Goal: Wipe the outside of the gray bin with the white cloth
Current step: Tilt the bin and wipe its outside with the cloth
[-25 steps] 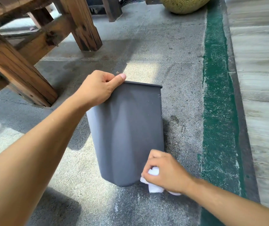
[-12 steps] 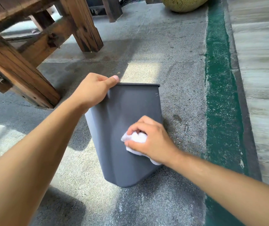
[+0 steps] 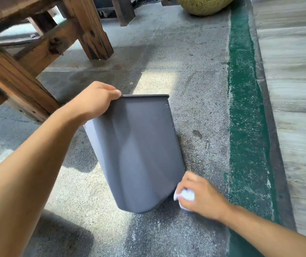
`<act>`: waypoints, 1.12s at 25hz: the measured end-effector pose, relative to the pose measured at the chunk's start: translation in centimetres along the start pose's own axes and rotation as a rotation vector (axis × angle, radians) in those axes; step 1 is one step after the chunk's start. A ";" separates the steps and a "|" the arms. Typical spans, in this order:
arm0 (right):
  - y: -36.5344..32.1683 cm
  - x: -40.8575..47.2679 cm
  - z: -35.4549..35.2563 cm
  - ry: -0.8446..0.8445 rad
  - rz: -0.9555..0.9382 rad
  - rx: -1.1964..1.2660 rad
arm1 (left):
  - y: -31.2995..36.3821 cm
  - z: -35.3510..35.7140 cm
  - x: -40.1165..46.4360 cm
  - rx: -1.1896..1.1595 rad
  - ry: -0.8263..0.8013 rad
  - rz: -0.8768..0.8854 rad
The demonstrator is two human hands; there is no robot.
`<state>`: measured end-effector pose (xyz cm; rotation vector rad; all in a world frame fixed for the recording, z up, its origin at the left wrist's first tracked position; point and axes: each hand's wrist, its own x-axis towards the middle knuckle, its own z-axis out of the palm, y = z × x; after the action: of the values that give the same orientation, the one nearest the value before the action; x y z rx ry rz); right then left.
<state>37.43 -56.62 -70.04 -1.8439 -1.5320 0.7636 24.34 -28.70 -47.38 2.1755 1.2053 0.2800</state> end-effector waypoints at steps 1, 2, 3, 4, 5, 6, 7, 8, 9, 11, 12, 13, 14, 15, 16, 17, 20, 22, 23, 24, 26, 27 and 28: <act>-0.1 0.7 -0.9 0.117 0.057 0.065 | 0.4 -0.3 -0.1 0.064 -0.005 -0.002; -0.3 1.5 -1.8 0.229 0.102 0.119 | 0.9 -0.6 -0.2 0.119 -0.004 0.002; -0.8 2.2 -2.7 0.321 0.132 0.156 | 1.4 -0.7 -0.2 0.158 -0.002 0.007; -1.3 2.9 -3.3 0.389 0.141 0.184 | 1.9 -0.6 -0.4 0.178 0.003 0.005; -1.7 3.5 -3.8 0.436 0.134 0.204 | 2.3 -0.5 -0.5 0.182 0.012 0.002; -2.2 3.9 -4.1 0.462 0.119 0.219 | 2.5 -0.2 -0.5 0.180 0.027 -0.001; -2.6 4.1 -4.2 0.475 0.103 0.229 | 2.6 0.3 -0.4 0.191 0.038 -0.011; -2.9 4.3 -4.3 0.482 0.085 0.235 | 2.7 0.9 -0.5 0.226 0.043 -0.024; -3.2 4.5 -4.4 0.485 0.071 0.236 | 2.7 1.4 -0.7 0.290 0.033 -0.031; -3.7 5.0 -4.5 0.491 0.042 0.237 | 2.8 2.3 -0.9 0.458 -0.039 0.033; -4.2 5.2 -4.7 0.493 0.023 0.235 | 2.9 2.6 -1.0 0.525 -0.100 0.092; -4.7 5.7 -5.1 0.496 0.001 0.229 | 3.3 2.8 -1.2 0.558 -0.162 0.139; -5.4 6.3 -5.5 0.500 -0.024 0.219 | 3.7 2.8 -1.2 0.548 -0.204 0.157; -6.1 7.2 -6.1 0.511 -0.057 0.211 | 4.1 2.8 -1.1 0.515 -0.229 0.151; -7.0 8.3 -6.8 0.531 -0.093 0.205 | 4.4 2.8 -1.0 0.480 -0.242 0.138; -7.9 9.5 -7.4 0.555 -0.126 0.198 | 4.6 2.8 -0.8 0.460 -0.252 0.130; -10.1 12.6 -7.8 0.601 -0.182 0.141 | 4.6 2.7 -0.7 0.421 -0.265 0.124; -10.4 13.0 -6.8 0.599 -0.191 0.125 | 3.8 2.5 -0.6 0.389 -0.233 0.119; -10.2 12.7 -6.1 0.585 -0.190 0.128 | 3.3 2.5 -0.6 0.373 -0.211 0.113; -9.7 12.2 -5.2 0.564 -0.189 0.131 | 2.8 2.3 -0.6 0.362 -0.193 0.104; -8.4 10.4 -3.2 0.485 -0.164 0.130 | 1.9 1.9 -0.5 0.338 -0.183 0.067; -7.6 9.2 -2.2 0.428 -0.145 0.121 | 1.5 1.7 -0.4 0.318 -0.185 0.051; -6.6 7.9 -1.1 0.366 -0.126 0.092 | 1.2 1.4 -0.2 0.296 -0.192 0.037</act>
<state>35.35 -48.02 -64.61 -1.6898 -1.3371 0.4031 25.70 -29.97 -47.70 2.4136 1.1579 -0.0987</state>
